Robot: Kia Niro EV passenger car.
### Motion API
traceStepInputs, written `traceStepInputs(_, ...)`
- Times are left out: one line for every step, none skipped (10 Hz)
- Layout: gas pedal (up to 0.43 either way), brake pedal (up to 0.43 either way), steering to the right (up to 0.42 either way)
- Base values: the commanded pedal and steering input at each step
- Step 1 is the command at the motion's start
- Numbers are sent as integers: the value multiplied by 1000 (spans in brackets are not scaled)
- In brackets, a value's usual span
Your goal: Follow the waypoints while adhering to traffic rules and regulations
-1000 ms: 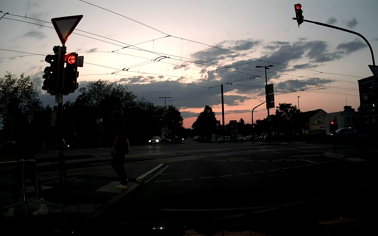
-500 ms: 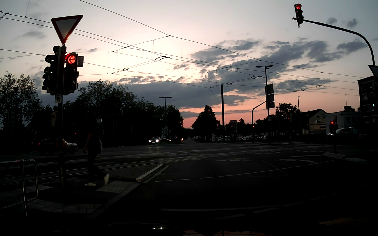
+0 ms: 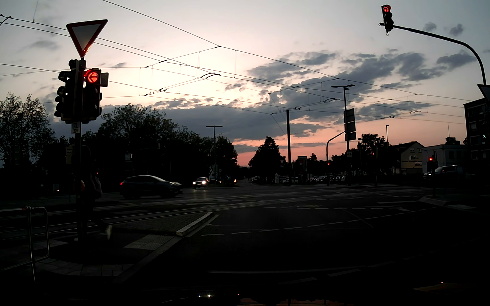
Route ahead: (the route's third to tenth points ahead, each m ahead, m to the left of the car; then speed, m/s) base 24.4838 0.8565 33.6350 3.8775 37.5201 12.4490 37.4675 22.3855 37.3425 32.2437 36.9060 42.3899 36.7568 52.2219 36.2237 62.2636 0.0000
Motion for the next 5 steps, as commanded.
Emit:
traceStepInputs(0,244,27)
traceStepInputs(0,244,26)
traceStepInputs(0,244,27)
traceStepInputs(0,244,27)
traceStepInputs(0,244,26)
